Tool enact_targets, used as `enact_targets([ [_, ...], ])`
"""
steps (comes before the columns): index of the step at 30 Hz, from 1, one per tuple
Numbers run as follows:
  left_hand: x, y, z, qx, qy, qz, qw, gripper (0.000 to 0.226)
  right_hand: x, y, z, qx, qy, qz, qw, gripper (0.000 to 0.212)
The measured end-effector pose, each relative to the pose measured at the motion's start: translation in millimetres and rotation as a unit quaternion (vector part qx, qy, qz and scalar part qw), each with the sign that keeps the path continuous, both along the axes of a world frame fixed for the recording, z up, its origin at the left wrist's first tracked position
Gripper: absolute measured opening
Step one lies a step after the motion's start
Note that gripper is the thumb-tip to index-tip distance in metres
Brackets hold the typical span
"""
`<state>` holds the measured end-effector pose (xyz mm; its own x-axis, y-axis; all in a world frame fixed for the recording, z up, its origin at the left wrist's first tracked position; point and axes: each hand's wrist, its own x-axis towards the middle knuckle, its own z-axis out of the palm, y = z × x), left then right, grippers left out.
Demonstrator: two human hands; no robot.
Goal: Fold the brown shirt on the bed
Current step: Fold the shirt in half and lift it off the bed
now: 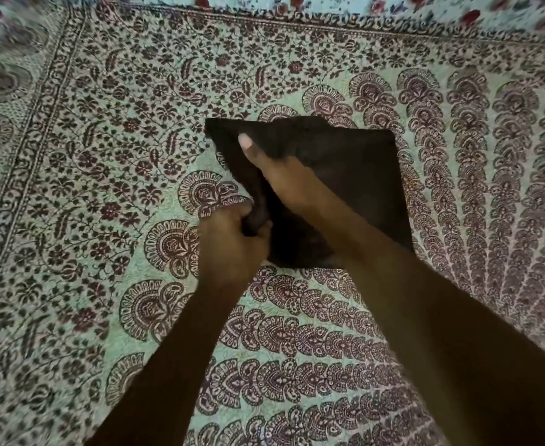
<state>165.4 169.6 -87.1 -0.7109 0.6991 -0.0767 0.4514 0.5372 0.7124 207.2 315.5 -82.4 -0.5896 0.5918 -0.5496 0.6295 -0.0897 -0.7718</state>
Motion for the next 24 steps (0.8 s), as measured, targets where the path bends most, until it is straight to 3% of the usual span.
enact_targets([
  [1, 7.9, 4.7, -0.1, 0.003, 0.009, -0.039, 0.999, 0.017, -3.9, 3.3, 4.1, -0.042, 0.005, -0.003, 0.999, 0.094],
  [3, 22.5, 10.1, -0.5, 0.01, 0.023, -0.094, 0.995, 0.016, -5.0, 11.9, 3.1, -0.02, -0.037, 0.017, 0.999, 0.102],
  [6, 38.9, 7.3, 1.8, 0.047, 0.018, -0.133, 0.99, 0.013, 15.7, 24.0, -2.2, 0.083, -0.114, 0.052, 0.989, 0.072],
  [8, 46.5, -5.1, 9.3, 0.115, -0.106, -0.118, 0.981, 0.018, 36.4, 28.0, 2.8, 0.083, -0.077, 0.004, 0.994, 0.065],
  [10, 49.1, -25.5, 17.1, 0.218, -0.305, -0.03, 0.926, 0.017, 62.2, 19.5, 26.7, 0.049, -0.003, -0.041, 0.998, 0.056],
  [12, 46.9, -50.9, 23.0, 0.282, -0.415, 0.105, 0.859, 0.011, 88.0, 5.1, 58.0, 0.01, 0.064, -0.067, 0.996, 0.047],
  [15, 40.7, -84.4, 28.7, 0.221, -0.467, 0.211, 0.83, 0.009, 121.6, -29.3, 116.1, -0.04, 0.141, -0.07, 0.987, 0.037],
  [16, 38.5, -92.2, 27.4, 0.193, -0.491, 0.215, 0.822, 0.016, 129.5, -41.1, 132.8, -0.057, 0.164, -0.066, 0.983, 0.034],
  [18, 33.6, -103.4, 25.3, 0.168, -0.568, 0.222, 0.774, 0.04, 144.0, -69.5, 163.8, -0.089, 0.207, -0.059, 0.972, 0.035],
  [20, 32.9, -111.8, 29.7, 0.193, -0.629, 0.221, 0.72, 0.053, 157.0, -100.1, 185.3, -0.117, 0.241, -0.058, 0.962, 0.034],
  [24, 44.4, -146.2, 50.6, 0.249, -0.635, 0.192, 0.705, 0.043, 182.2, -149.2, 184.0, -0.15, 0.264, -0.077, 0.95, 0.035],
])
